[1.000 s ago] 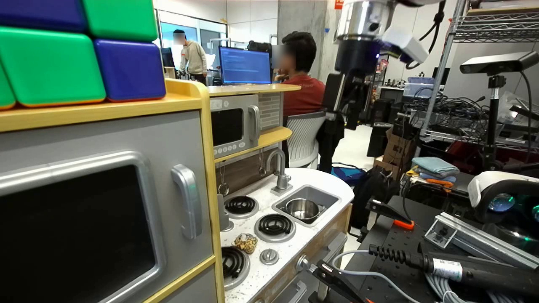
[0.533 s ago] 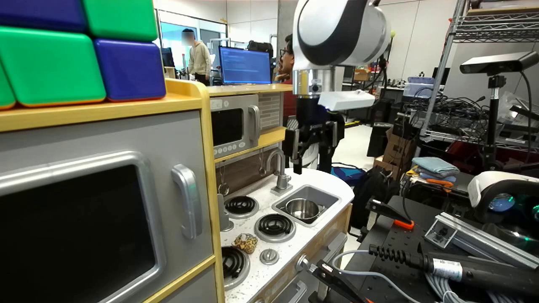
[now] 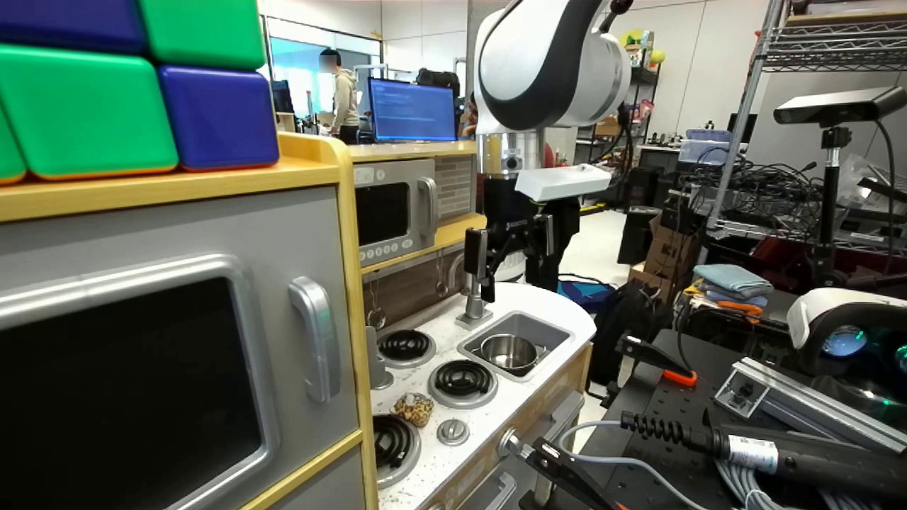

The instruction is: Put the toy into the silver pot.

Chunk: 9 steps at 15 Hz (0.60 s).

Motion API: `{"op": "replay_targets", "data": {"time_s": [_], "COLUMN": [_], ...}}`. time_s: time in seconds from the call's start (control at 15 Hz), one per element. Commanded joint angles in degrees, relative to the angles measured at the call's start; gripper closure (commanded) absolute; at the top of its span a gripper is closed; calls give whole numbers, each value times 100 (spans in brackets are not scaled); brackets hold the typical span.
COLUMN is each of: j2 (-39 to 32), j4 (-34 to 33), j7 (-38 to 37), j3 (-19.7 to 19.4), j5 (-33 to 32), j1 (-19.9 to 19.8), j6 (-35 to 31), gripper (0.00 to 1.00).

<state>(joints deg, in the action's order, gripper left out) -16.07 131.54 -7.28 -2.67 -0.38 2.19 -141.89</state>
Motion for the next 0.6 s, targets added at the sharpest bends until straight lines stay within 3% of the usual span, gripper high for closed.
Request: {"op": "replay_targets", "data": {"time_s": [0.0,0.53], "j2": [-697,-2519], "j4": [-402,-1701], "j7": [-500,-1773], "j3": [63,-200], "j5": [-9,-44], "j1": [103,799], "j6": [-284,-868], "gripper": [0,0]}}
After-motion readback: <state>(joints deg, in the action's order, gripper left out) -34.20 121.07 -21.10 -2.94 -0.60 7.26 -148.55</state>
